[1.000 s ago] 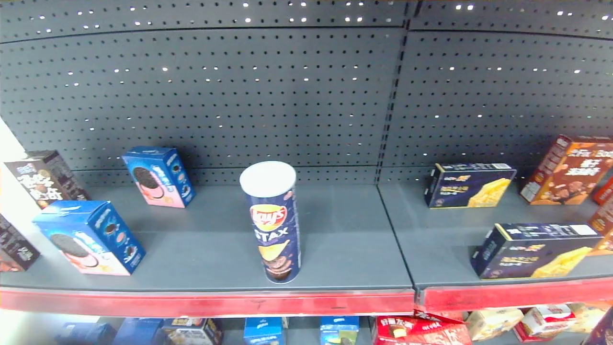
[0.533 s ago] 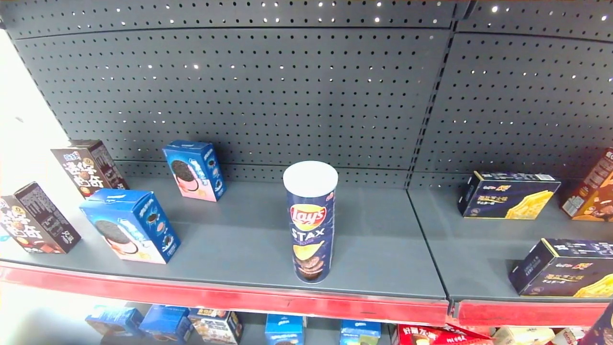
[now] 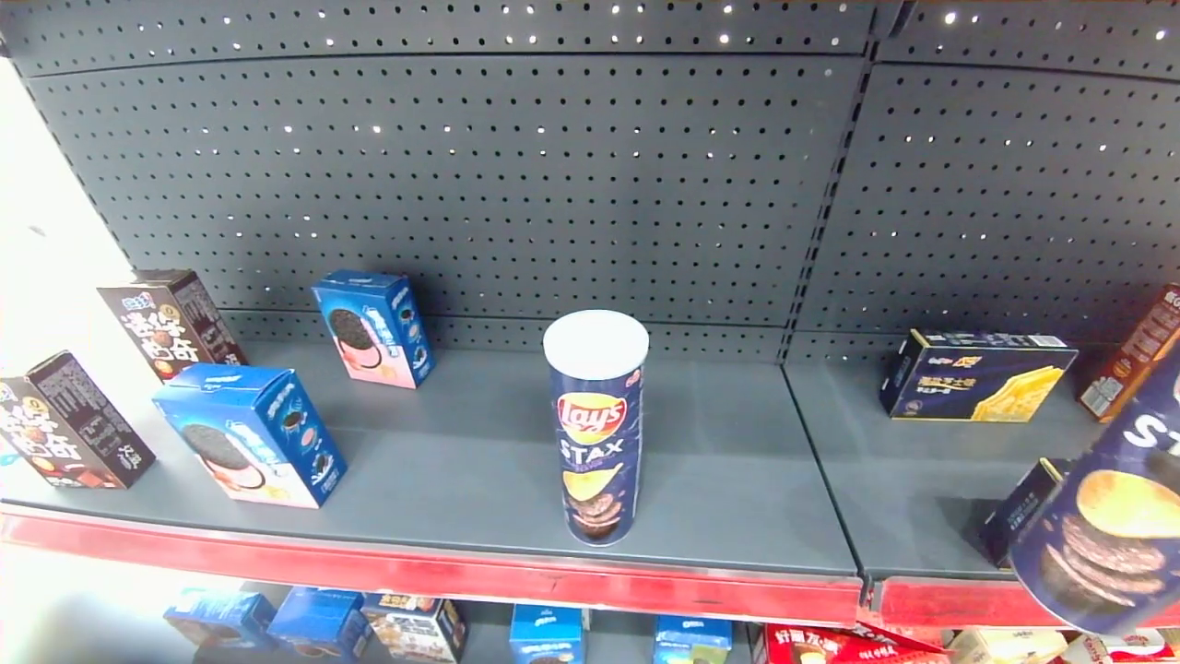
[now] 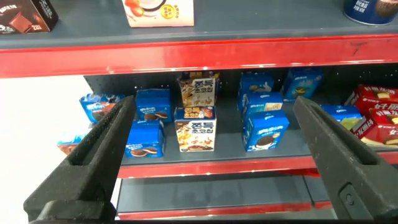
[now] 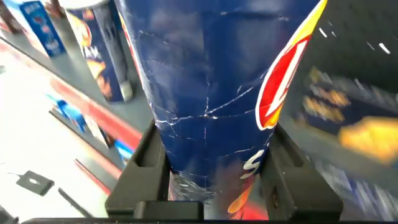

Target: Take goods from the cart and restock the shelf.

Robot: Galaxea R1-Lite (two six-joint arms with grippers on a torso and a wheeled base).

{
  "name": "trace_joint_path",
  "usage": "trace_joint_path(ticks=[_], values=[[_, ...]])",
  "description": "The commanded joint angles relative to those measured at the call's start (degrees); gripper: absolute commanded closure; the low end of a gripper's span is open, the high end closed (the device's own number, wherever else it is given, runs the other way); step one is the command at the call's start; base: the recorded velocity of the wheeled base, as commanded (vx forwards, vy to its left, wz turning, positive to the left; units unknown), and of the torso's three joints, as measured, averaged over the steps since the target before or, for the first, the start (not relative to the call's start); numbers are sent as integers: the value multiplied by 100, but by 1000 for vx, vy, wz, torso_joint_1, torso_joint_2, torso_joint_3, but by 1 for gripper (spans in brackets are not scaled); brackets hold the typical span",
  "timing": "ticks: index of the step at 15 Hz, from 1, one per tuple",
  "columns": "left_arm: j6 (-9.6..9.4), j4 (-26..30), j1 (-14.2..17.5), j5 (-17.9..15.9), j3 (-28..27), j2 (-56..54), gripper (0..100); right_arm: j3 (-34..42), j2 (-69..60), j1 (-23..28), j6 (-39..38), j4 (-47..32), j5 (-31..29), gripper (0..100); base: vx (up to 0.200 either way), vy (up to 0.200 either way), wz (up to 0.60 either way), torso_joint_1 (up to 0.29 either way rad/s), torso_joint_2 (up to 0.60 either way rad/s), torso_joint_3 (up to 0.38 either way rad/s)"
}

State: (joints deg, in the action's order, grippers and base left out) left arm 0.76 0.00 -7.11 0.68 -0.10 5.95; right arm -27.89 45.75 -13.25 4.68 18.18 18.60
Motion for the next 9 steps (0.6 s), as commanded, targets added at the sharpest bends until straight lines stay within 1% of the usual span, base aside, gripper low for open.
trace_joint_path(ticks=[1,4,5,6,8,9], values=[[4,0,-1,2,1,12,0,258,1762,-635,-81,1601,3,100,0,0,0,0,0,0],[-5,0,-1,2,1,12,0,144,2834,-925,-354,2823,3,100,0,0,0,0,0,0],[4,0,-1,2,1,12,0,29,3080,-986,-486,2999,12,100,0,0,0,0,0,0],[4,0,-1,2,1,12,0,-225,3528,-1189,-600,3157,21,100,0,0,0,0,0,0],[4,0,-1,2,1,12,0,-762,4179,-1197,-618,3377,47,100,0,0,0,0,0,0],[4,0,-1,2,1,12,0,-1052,4407,-1180,-618,3394,179,100,0,0,0,0,0,0]])
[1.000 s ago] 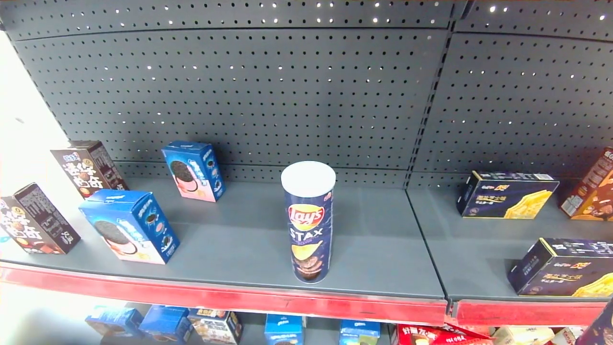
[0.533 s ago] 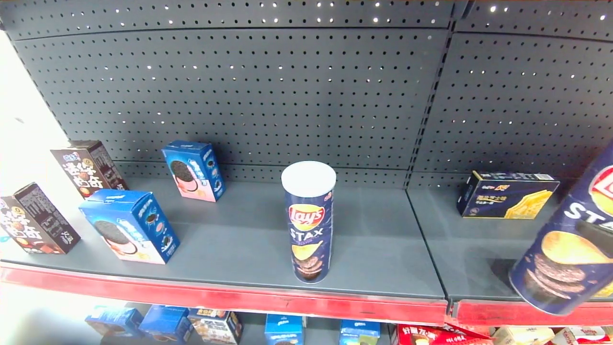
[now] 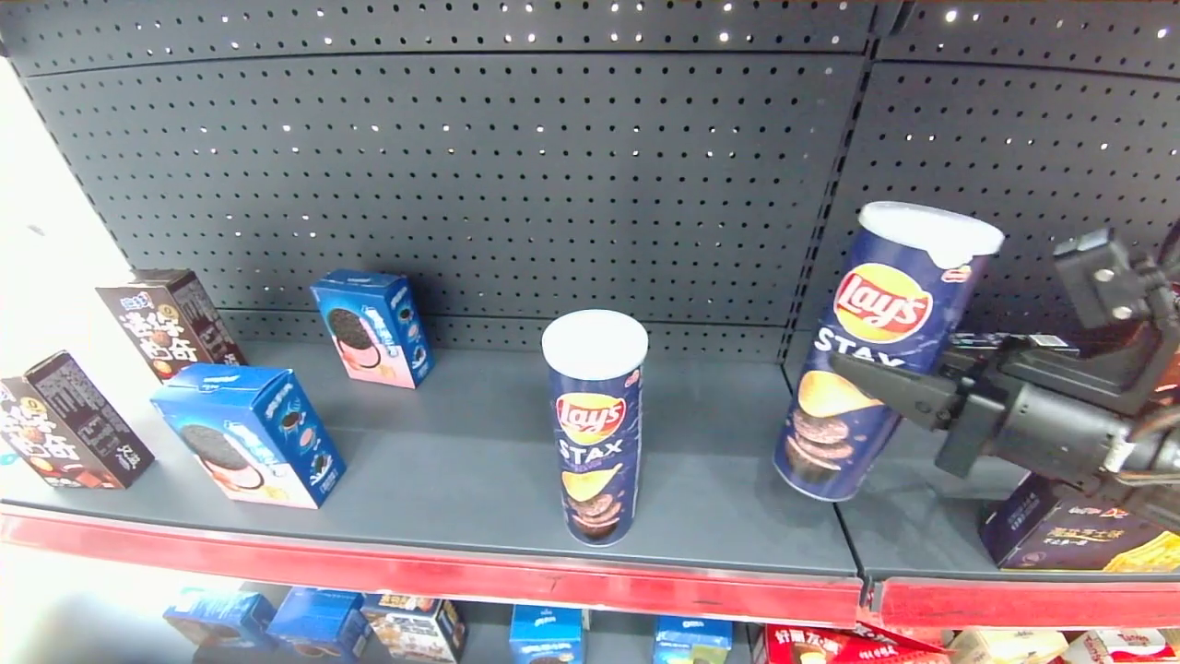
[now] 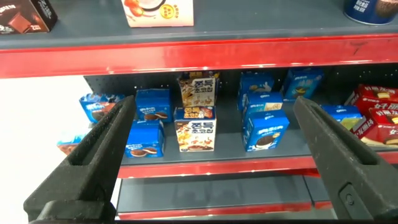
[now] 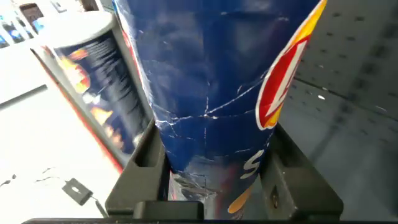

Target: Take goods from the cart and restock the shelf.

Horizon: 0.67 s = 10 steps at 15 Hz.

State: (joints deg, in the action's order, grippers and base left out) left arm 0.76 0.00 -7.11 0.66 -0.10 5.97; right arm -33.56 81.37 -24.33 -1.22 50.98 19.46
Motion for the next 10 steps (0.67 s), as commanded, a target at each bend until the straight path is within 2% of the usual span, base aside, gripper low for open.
trace_joint_path(ticks=[1,4,8,10], values=[[4,0,-1,4,1,9,0,-951,1241,-54,-28,131,296,100,0,0,0,0,0,0],[-5,0,-1,4,1,9,0,-2155,2032,7,-28,35,726,100,0,0,0,0,0,0],[4,0,-1,4,1,9,0,-3227,2788,113,-28,-176,1649,100,0,0,0,1,1,-14],[4,0,-1,4,1,9,0,-3719,3174,122,-19,-185,1816,100,0,0,0,0,0,0]])
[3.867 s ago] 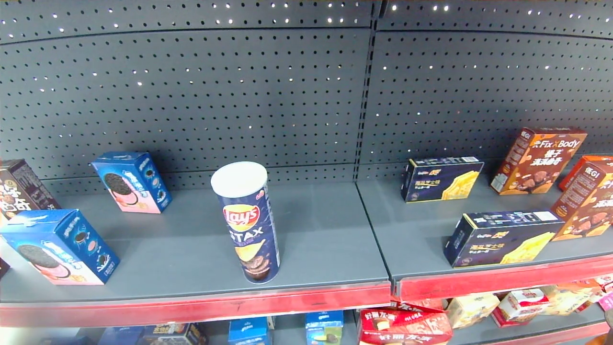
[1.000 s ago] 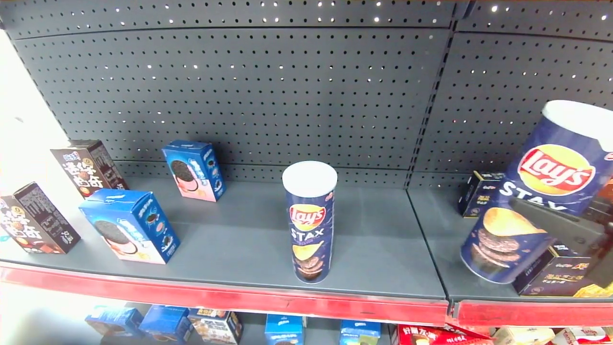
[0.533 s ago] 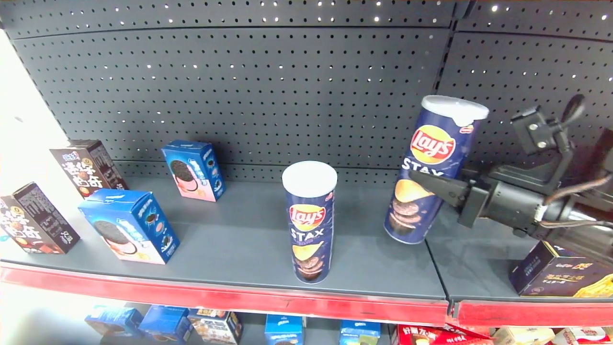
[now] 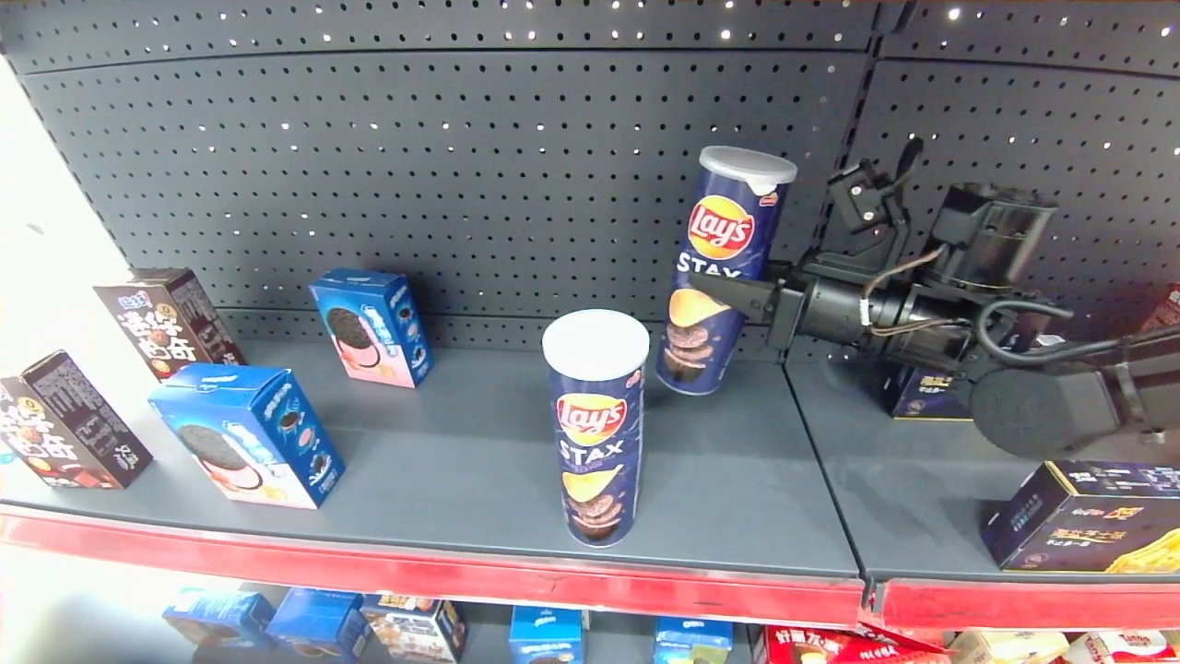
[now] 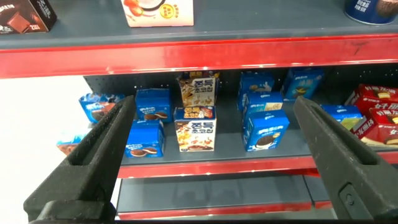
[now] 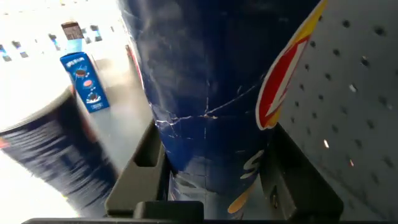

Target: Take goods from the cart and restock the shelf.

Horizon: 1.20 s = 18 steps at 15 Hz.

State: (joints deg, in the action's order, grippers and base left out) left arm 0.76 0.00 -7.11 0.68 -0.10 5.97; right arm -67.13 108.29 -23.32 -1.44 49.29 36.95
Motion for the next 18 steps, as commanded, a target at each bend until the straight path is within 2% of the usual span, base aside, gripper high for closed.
trace_joint_path(ticks=[1,6,18], values=[[4,0,-1,2,1,9,0,-582,658,-6,-6,-24,93,100,0,0,0,0,0,0],[4,0,-1,2,1,9,0,-1276,1379,-50,12,-95,647,100,0,0,0,0,0,0],[4,0,-1,2,1,9,0,-1601,1616,12,47,-244,629,100,0,0,0,0,0,0]])
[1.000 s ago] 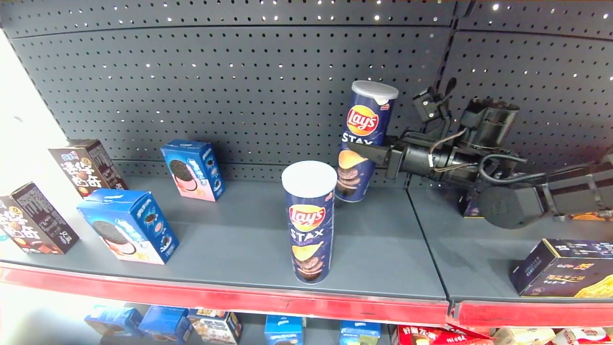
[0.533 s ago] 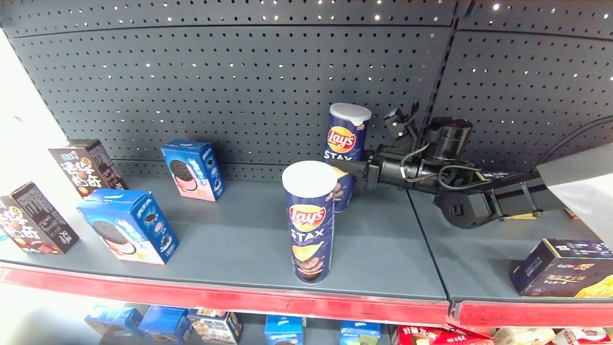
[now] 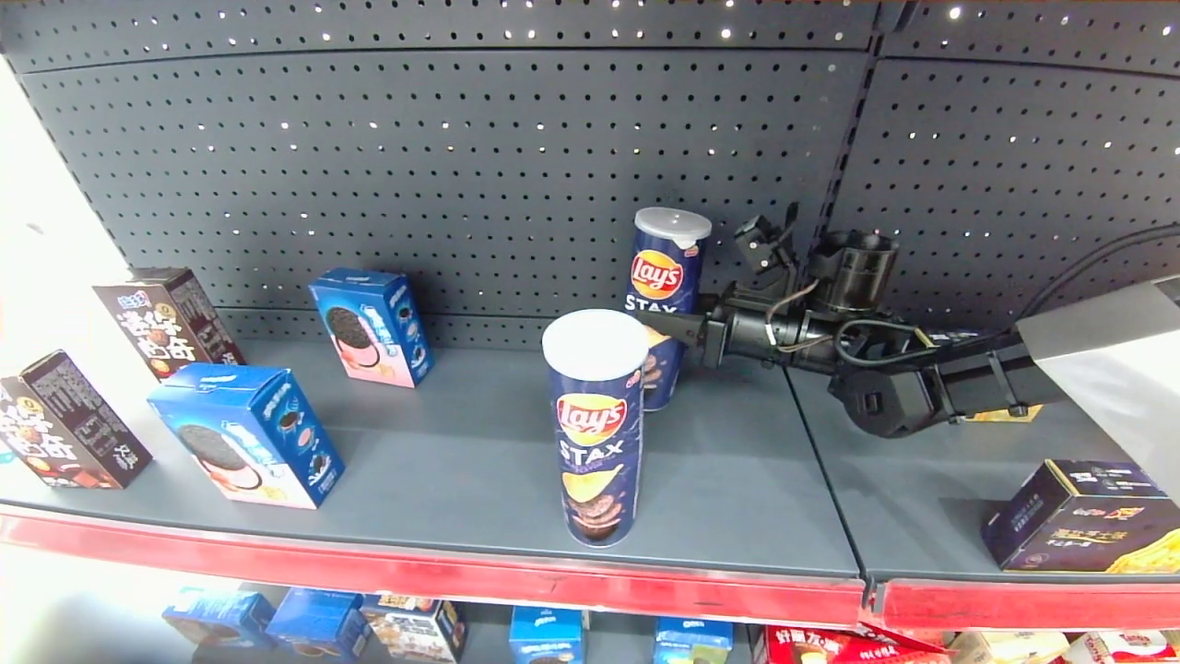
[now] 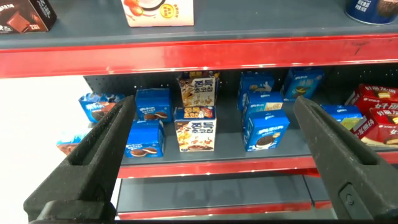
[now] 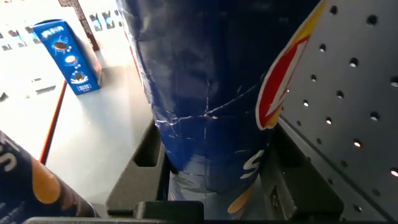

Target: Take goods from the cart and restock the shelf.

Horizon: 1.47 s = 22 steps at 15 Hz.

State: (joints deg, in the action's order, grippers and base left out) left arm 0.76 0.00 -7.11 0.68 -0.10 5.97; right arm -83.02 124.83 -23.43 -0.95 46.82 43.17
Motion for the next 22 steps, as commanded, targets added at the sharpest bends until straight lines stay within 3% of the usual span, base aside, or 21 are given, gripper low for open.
trace_joint_path(ticks=[1,22], values=[[4,0,-1,2,1,9,0,-13,-38,58,7,2,8,100,0,0,0,0,0,0],[4,0,-1,2,1,9,0,137,32,-74,403,-95,-54,100,0,0,0,0,0,0]])
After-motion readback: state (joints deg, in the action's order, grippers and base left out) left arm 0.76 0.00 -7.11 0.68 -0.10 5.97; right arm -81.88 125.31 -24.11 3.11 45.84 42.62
